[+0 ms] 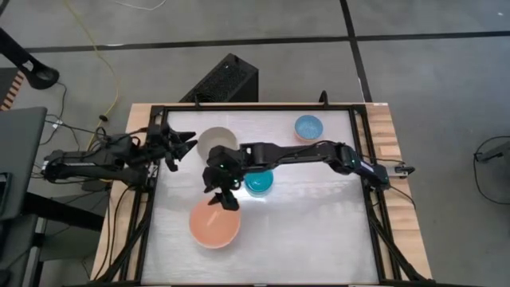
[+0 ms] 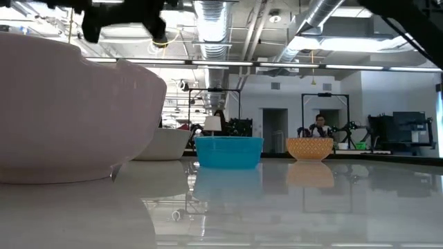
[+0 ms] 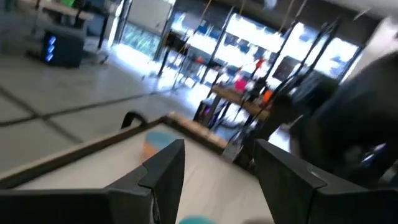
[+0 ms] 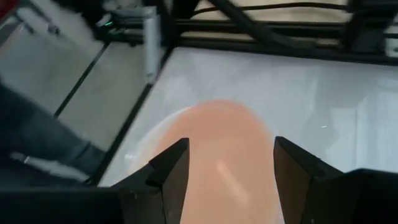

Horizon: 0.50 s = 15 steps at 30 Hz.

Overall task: Nest bowls inside each other
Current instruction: Stack the gray bowl on top of the light orange bowl

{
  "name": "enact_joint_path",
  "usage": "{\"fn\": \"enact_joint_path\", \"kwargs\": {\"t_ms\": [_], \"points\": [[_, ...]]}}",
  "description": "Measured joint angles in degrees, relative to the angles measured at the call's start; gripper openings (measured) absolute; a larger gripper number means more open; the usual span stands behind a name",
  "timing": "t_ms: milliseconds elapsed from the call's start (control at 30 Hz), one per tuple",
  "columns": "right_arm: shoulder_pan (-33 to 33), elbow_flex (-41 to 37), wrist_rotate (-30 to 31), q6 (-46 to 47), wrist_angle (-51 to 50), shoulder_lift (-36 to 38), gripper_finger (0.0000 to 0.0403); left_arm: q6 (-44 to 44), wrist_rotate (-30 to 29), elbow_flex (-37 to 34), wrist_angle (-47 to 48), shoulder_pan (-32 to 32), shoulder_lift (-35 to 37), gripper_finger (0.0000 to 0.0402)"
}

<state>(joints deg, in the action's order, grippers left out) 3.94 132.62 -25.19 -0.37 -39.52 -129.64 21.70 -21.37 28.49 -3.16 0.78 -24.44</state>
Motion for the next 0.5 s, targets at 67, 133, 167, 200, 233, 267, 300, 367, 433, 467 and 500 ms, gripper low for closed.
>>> {"fn": "enact_joint_path", "kwargs": {"t_ms": [67, 133, 167, 200, 233, 267, 300, 367, 433, 467, 500], "points": [[0.9, 0.0, 0.1, -1.2, -1.8, 1.6, 0.0196, 1.5, -0.9, 0.0, 4.9, 0.0, 0.9, 0.0181], [1.7, 0.0, 1.2, -1.7, -3.5, 3.0, 0.0196, 3.3, -1.6, 0.0, 10.0, 0.0, 1.5, 0.0181], [2.0, 0.0, 2.0, -1.7, -3.8, 3.7, 0.0196, 4.4, -1.7, 0.0, 12.4, 0.0, 1.8, 0.0181], [2.2, 0.0, 2.8, -1.8, -3.9, 4.3, 0.0195, 5.3, -1.7, 0.0, 14.9, 0.0, 2.0, 0.0181], [2.2, 0.0, 3.4, -1.8, -3.9, 4.8, 0.0195, 6.2, -1.7, 0.0, 17.0, 0.0, 2.0, 0.0181], [2.4, 0.0, 4.3, -1.8, -3.7, 5.2, 0.0195, 7.0, -1.7, 0.0, 18.4, 0.0, 2.0, 0.0181], [2.5, 0.0, 5.2, -1.8, -3.5, 5.4, 0.0195, 7.5, -1.6, 0.0, 19.3, 0.0, 2.0, 0.0181], [2.4, 0.1, 5.6, -1.5, -3.4, 5.2, 0.0195, 7.8, -1.4, 0.0, 20.2, 0.0, 2.0, 0.0181], [2.5, -0.2, 5.6, -0.7, -4.5, 4.8, 0.0195, 7.9, -1.5, 0.0, 20.6, 0.0, 2.0, 0.0181], [2.7, -1.1, 5.6, -0.3, -4.7, 4.8, 0.0195, 8.2, -1.7, 0.0, 21.3, 0.0, 2.0, 0.0181], [2.8, -2.1, 5.7, 0.0, -4.7, 4.7, 0.0195, 8.7, -1.8, 0.0, 22.2, 0.0, 2.0, 0.0181]]}}
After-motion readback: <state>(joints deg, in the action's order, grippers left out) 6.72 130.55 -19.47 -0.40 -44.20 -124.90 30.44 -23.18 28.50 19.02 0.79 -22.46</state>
